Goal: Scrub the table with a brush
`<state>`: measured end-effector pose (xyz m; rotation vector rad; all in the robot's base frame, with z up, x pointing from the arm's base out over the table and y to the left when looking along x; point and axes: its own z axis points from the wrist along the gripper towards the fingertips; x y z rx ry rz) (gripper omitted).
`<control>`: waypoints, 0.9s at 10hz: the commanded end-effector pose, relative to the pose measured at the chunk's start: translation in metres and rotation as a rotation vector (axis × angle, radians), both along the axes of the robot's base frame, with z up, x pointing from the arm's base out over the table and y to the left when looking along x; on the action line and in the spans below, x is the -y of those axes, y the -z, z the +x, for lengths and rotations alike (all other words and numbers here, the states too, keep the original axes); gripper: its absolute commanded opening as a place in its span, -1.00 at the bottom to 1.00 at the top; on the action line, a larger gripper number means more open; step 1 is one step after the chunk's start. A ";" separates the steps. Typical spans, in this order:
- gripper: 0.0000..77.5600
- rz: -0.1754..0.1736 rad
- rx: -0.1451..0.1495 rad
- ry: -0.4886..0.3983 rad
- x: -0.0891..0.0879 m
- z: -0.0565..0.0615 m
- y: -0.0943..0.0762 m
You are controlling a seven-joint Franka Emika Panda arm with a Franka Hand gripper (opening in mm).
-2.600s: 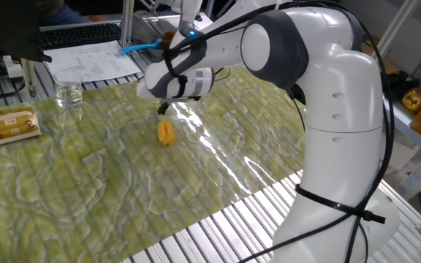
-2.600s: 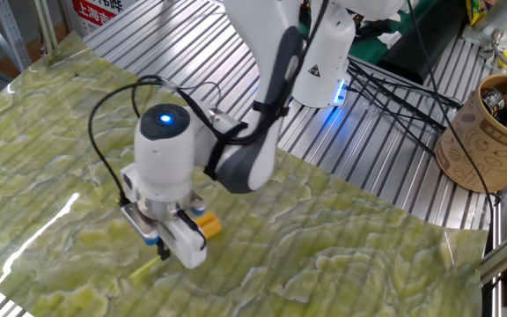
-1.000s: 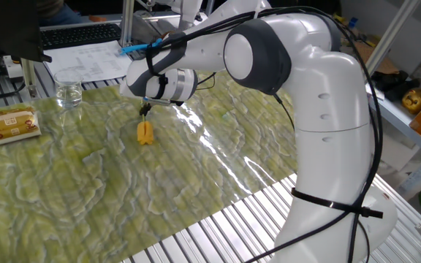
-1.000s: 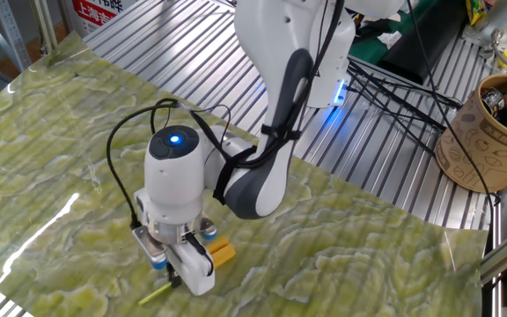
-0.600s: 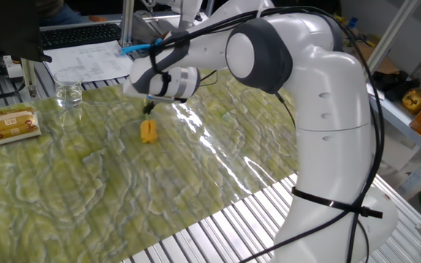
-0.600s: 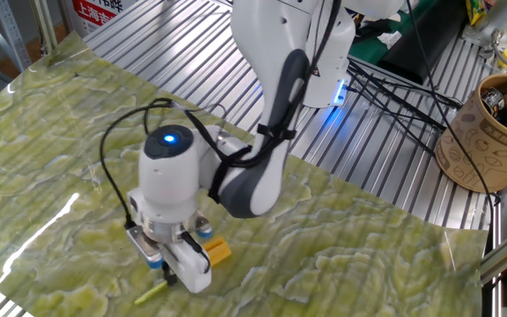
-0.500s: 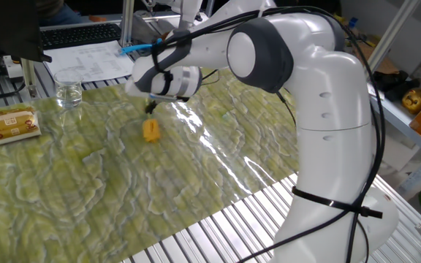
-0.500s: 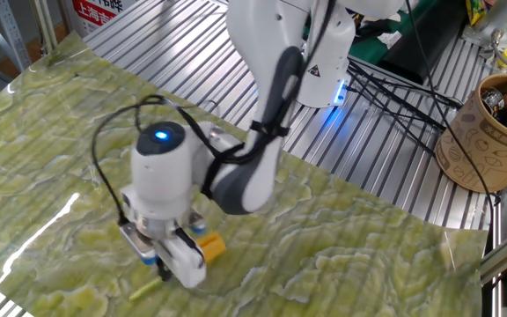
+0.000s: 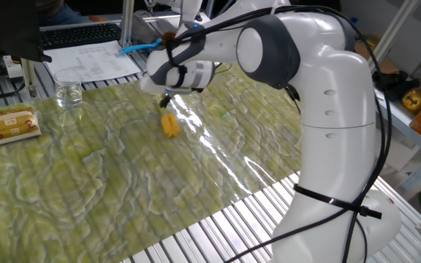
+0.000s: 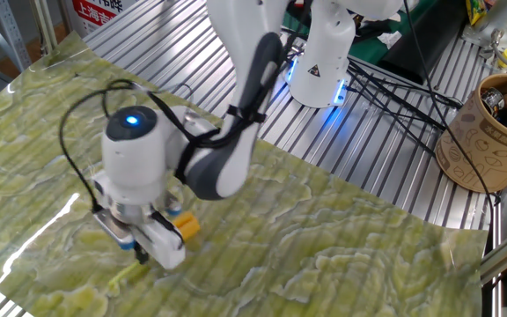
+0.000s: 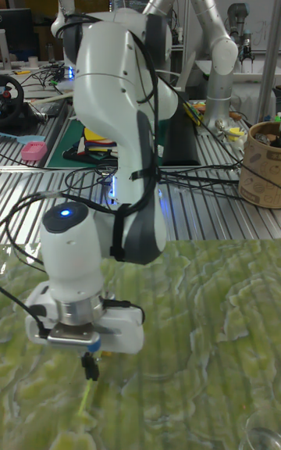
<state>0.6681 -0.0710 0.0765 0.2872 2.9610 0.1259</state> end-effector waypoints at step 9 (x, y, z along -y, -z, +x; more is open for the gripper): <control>-0.97 -0.098 0.032 -0.013 0.003 -0.007 -0.001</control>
